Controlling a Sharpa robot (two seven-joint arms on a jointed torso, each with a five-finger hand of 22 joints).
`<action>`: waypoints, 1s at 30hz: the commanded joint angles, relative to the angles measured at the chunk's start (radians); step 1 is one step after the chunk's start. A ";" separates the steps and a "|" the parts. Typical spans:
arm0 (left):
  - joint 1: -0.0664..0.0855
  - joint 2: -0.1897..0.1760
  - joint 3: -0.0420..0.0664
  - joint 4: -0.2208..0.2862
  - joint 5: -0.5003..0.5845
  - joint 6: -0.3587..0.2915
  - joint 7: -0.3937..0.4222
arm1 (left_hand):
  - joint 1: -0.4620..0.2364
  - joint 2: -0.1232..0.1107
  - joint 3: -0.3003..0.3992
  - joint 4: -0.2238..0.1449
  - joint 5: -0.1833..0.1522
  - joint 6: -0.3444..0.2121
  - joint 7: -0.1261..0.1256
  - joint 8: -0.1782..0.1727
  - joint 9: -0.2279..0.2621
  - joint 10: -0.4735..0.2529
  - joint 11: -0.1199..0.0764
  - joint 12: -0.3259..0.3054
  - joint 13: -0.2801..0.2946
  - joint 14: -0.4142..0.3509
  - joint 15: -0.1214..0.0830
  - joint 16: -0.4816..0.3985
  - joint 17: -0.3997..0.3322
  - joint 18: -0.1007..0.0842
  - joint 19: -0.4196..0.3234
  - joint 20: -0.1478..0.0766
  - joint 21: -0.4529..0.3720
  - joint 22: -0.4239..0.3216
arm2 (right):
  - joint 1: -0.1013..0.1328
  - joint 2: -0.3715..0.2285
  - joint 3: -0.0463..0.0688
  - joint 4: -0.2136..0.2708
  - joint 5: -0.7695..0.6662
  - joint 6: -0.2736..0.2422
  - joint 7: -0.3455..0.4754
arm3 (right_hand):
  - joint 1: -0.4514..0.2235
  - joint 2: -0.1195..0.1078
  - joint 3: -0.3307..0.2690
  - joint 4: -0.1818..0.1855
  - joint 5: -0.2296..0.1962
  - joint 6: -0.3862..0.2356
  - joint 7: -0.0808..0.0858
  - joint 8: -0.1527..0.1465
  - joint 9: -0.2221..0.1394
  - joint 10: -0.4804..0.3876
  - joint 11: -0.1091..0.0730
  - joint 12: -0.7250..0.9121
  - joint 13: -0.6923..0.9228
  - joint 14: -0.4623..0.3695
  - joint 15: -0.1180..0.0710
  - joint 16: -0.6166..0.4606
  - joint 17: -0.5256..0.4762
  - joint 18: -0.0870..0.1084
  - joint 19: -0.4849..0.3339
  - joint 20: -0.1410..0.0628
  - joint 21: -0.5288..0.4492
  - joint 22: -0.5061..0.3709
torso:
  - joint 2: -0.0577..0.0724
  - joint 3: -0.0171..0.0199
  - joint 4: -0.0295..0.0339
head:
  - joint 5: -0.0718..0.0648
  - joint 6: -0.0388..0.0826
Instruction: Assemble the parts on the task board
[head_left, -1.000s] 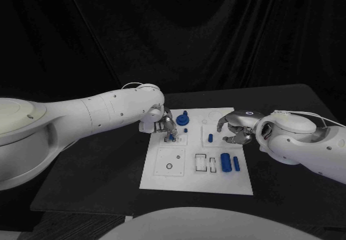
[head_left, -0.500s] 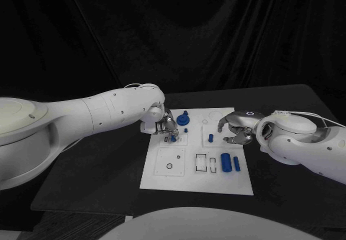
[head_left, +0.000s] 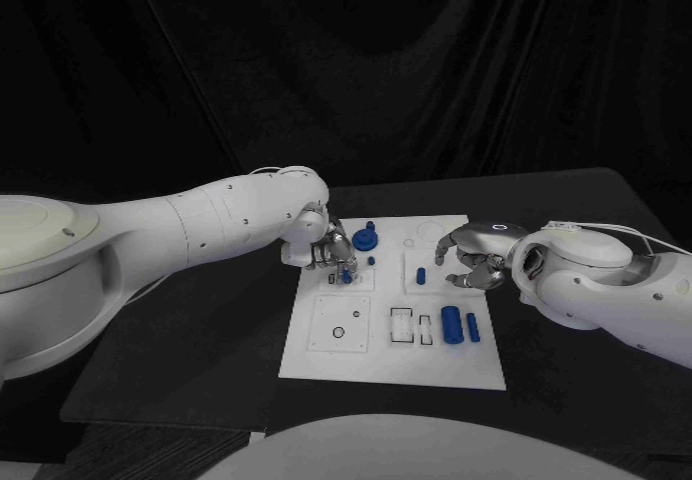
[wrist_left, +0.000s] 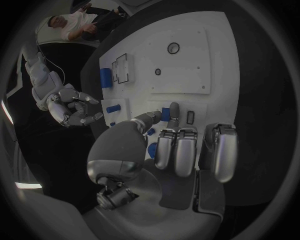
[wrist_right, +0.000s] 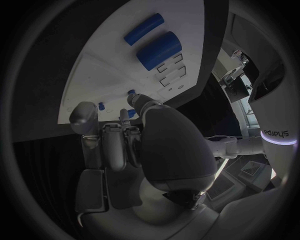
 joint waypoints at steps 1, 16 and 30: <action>0.000 0.003 0.001 -0.008 0.015 0.010 -0.001 | 0.062 0.030 0.141 -0.050 0.102 0.047 -0.044 0.004 0.065 0.108 -0.009 0.014 0.265 0.106 -0.002 0.010 0.264 0.010 0.048 -0.005 -0.003 0.246 | -0.003 -0.001 0.001 0.002 -0.002 0.006 -0.019 | 0.013 0.002 0.028 -0.004 0.015 0.008 -0.001 0.017 -0.012 -0.010 0.012 -0.013 0.197 0.039 0.006 -0.010 0.191 0.001 -0.007 -0.001 -0.019 0.117 | 0.000 -0.0004 0.0000 | 0.001 0.000; 0.000 0.007 0.001 -0.030 0.015 0.016 -0.007 | 0.062 0.030 0.142 -0.051 0.103 0.047 -0.044 0.004 0.066 0.108 -0.009 0.014 0.265 0.106 -0.002 0.010 0.264 0.010 0.048 -0.006 -0.003 0.246 | -0.005 -0.002 0.001 0.002 -0.002 0.008 -0.019 | 0.013 0.002 0.029 -0.004 0.015 0.008 0.000 0.017 -0.012 -0.011 0.013 -0.014 0.196 0.039 0.006 -0.011 0.191 0.001 -0.008 -0.001 -0.020 0.116 | 0.000 0.0001 0.0000 | 0.001 0.000; 0.000 0.013 0.001 -0.028 0.015 0.034 -0.010 | 0.063 0.029 0.142 -0.052 0.104 0.047 -0.044 0.004 0.066 0.108 -0.009 0.014 0.265 0.106 -0.003 0.010 0.264 0.010 0.047 -0.006 -0.003 0.246 | -0.006 0.000 0.001 0.002 -0.002 0.010 -0.021 | 0.013 0.002 0.029 -0.004 0.015 0.008 0.000 0.017 -0.012 -0.011 0.013 -0.014 0.196 0.039 0.006 -0.011 0.191 0.001 -0.008 -0.001 -0.020 0.116 | 0.000 0.0004 -0.0001 | 0.001 0.000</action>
